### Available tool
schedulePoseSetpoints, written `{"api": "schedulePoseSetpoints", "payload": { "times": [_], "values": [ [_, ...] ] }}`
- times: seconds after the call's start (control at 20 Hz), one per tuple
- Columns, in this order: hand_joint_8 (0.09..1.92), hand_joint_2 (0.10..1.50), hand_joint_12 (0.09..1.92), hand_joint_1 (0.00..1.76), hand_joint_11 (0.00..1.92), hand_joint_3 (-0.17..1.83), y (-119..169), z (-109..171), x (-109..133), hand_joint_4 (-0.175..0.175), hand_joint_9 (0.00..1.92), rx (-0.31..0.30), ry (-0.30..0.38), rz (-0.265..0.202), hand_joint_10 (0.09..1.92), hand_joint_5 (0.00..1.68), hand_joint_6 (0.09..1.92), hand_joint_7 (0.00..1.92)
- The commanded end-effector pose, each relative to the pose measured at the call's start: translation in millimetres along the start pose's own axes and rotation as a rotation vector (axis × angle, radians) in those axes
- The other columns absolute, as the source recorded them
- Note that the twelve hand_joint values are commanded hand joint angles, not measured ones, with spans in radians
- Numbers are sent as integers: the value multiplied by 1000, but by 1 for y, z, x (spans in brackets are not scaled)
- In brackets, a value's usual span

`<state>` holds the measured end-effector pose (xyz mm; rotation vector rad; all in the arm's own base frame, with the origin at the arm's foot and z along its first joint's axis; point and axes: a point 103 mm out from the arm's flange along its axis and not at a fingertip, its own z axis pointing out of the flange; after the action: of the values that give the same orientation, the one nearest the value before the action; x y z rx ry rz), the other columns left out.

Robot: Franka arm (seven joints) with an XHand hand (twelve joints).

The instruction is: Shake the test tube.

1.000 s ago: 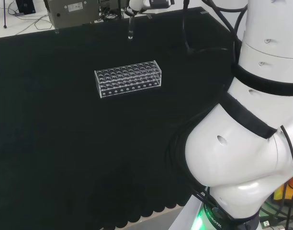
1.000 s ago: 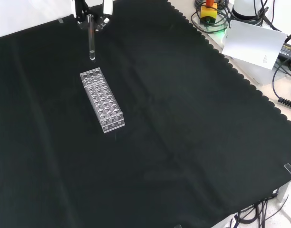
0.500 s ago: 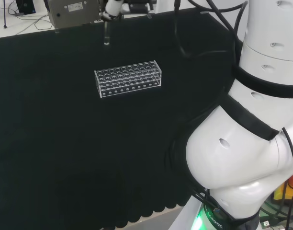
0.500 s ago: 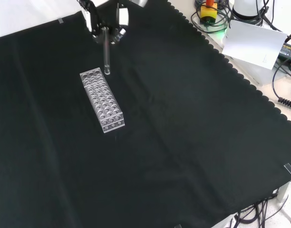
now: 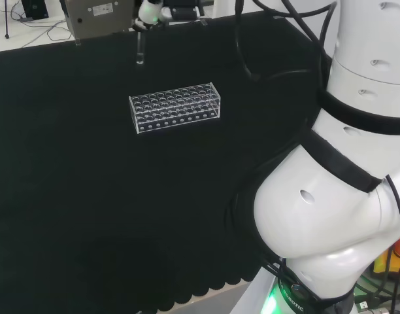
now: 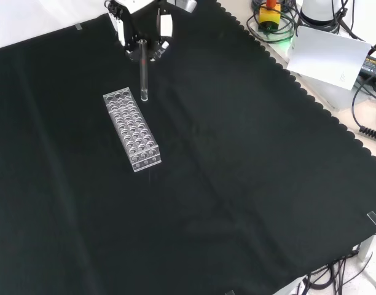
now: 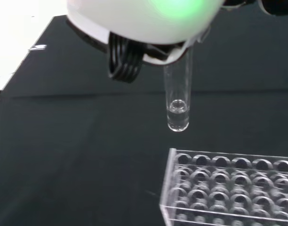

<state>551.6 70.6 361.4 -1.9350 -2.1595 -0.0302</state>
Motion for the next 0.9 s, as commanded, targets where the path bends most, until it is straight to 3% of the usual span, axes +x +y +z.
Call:
{"api": "schedulePoseSetpoints", "payload": {
  "times": [0.05,0.3,0.6,0.75,0.9],
  "values": [
    [446,559,662,1228,1540,788,-12,-4,-60,-175,1811,0,-59,133,152,1361,567,1778],
    [446,559,663,1228,1540,787,-25,-14,-121,-175,1812,-3,-124,268,151,1362,565,1778],
    [446,559,663,1228,1541,787,-32,-28,-174,-175,1813,-3,-221,397,149,1363,563,1778],
    [446,559,663,1228,1540,786,-30,-33,-187,-175,1813,-6,-238,437,148,1363,562,1778],
    [445,559,663,1228,1540,786,-27,-36,-187,-175,1813,-12,-242,441,147,1364,561,1777]
  ]
}}
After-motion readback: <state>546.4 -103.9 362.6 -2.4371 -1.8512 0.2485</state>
